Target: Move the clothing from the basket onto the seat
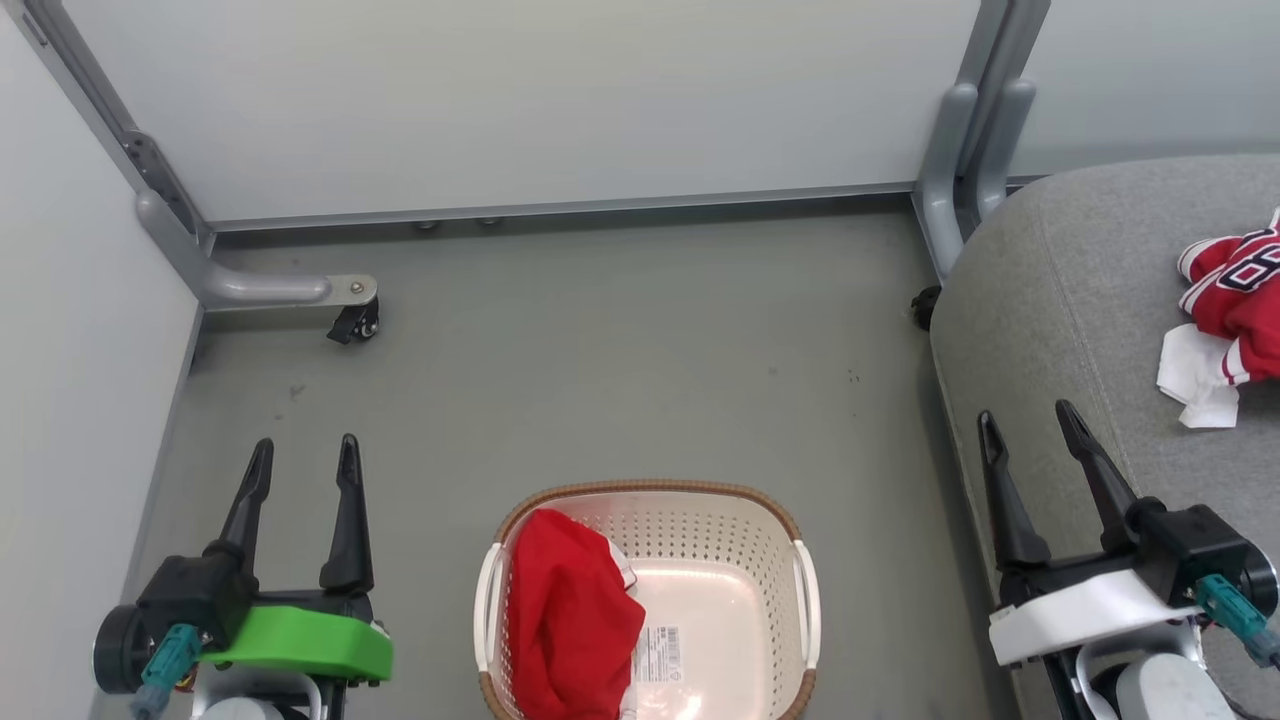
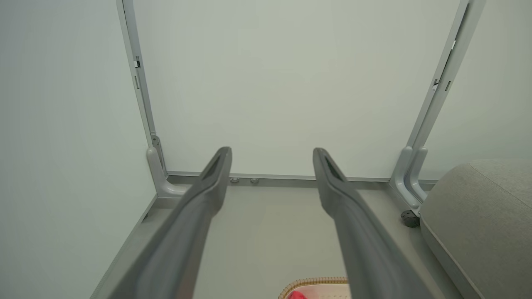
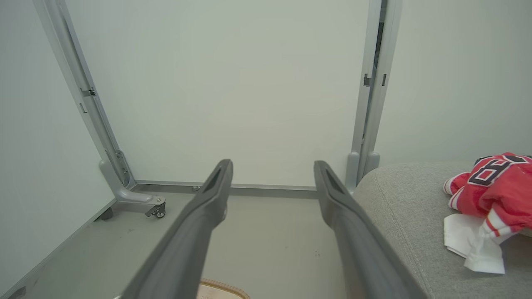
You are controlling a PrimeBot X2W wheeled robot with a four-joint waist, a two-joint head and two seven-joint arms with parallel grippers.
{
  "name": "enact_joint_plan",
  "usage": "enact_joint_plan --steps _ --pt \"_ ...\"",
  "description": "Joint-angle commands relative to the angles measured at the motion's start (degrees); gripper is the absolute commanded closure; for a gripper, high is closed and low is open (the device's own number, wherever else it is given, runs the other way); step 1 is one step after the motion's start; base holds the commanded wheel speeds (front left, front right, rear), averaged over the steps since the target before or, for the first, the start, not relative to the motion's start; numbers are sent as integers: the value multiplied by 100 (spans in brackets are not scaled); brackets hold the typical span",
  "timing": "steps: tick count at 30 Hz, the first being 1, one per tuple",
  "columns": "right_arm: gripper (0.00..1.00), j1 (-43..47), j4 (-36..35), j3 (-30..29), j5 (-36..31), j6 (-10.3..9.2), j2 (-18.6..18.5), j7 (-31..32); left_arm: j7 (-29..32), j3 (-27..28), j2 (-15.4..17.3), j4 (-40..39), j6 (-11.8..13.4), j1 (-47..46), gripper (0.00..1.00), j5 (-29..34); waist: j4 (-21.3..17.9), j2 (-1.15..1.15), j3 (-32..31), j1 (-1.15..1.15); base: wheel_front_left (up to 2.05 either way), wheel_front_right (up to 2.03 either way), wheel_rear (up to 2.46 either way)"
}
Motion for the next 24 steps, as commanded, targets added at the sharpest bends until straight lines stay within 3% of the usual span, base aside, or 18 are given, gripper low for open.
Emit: enact_joint_plan --steps 1,10,24 --pt "0 174 -68 -27 15 -6 -16 -11 -3 18 -21 22 -49 109 0 42 16 57 -101 1 0 0 0" --pt "0 714 -242 -106 185 -6 -16 -11 -3 -133 -97 98 -195 119 0 153 -20 57 -119 1 0 0 0" --pt "0 584 -228 -50 173 -6 -15 -11 -3 -105 -110 136 -247 -17 0 191 -107 57 4 1 0 0 0"
